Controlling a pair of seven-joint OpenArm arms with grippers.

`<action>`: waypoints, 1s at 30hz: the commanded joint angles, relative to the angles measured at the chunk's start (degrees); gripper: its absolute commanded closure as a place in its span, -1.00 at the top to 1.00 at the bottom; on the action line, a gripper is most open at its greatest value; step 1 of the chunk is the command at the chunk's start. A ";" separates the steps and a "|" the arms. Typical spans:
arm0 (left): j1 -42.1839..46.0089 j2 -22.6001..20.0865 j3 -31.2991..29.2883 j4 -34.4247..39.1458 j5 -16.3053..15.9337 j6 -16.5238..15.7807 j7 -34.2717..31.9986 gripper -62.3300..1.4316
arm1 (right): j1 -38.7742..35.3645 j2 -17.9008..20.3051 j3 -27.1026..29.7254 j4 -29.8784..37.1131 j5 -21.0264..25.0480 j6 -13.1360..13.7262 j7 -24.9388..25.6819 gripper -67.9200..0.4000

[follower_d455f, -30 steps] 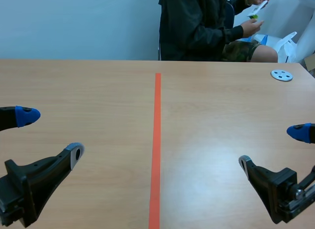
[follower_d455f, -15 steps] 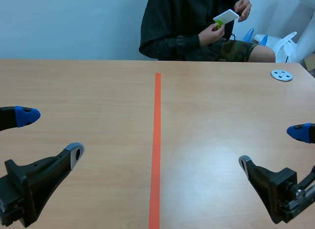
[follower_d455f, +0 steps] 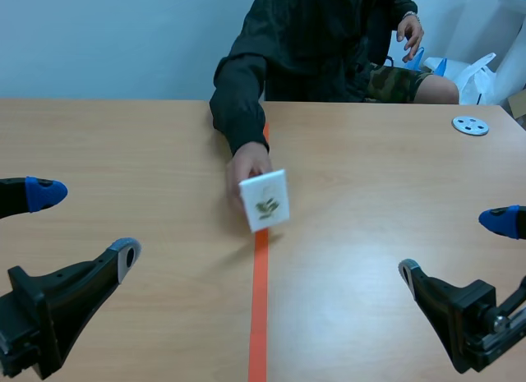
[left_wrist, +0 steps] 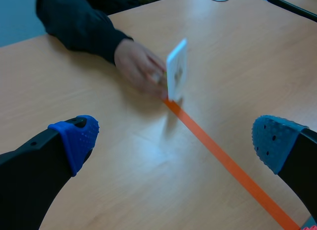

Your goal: Sort the leaf by its shape. The table is split by an orange tape line. A compound leaf with several leaflets goes to the left side, a simple leaf with one blade goes to the right side. Return to the home posture when a red brick is placed on the table.

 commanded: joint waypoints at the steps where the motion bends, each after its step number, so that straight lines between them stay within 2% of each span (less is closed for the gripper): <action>1: -0.17 0.26 0.13 0.96 -0.37 0.11 -1.01 1.00 | 0.66 0.31 0.44 0.92 0.44 -0.20 0.68 1.00; 20: -0.17 0.26 0.13 0.96 -0.37 0.09 -1.01 1.00 | 0.66 0.31 0.44 0.92 0.42 -0.20 0.59 1.00; 30: -0.17 0.26 0.13 0.96 -0.37 0.09 -1.01 1.00 | 1.03 0.31 0.42 0.90 -1.95 0.17 -1.53 1.00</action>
